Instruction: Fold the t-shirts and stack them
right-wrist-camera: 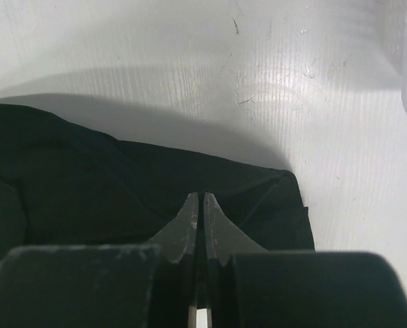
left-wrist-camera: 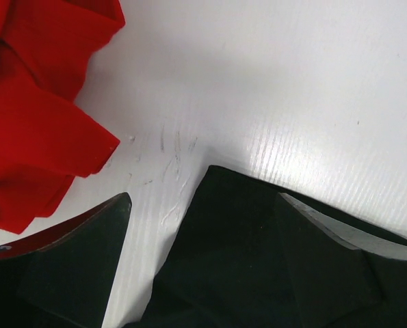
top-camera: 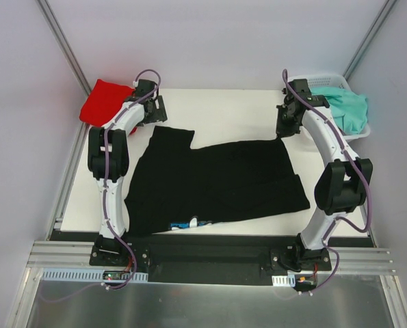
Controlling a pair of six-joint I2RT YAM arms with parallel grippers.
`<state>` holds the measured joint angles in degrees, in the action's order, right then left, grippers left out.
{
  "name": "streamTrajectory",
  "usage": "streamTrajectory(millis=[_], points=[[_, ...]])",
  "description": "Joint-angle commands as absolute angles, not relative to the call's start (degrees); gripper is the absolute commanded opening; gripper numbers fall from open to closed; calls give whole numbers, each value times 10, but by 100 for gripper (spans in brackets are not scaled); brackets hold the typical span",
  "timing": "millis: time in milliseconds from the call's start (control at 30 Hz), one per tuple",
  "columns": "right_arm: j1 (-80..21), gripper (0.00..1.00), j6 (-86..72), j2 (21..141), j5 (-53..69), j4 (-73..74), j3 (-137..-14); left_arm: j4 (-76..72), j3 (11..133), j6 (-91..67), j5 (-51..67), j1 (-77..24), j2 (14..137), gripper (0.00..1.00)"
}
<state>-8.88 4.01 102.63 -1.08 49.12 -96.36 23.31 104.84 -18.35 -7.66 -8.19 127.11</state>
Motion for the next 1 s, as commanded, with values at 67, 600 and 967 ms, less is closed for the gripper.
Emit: streamTrajectory(millis=[67, 600, 967], points=[[-92, 1, 35, 977, -9, 498, -955, 260, 1087, -167, -92, -79, 1290, 86], [-99, 1, 29, 942, -5, 513, -969, 403, 1212, -173, -86, -75, 1370, 76], [-102, 1, 34, 939, -5, 520, -970, 408, 1254, -178, -66, -74, 1399, 60]])
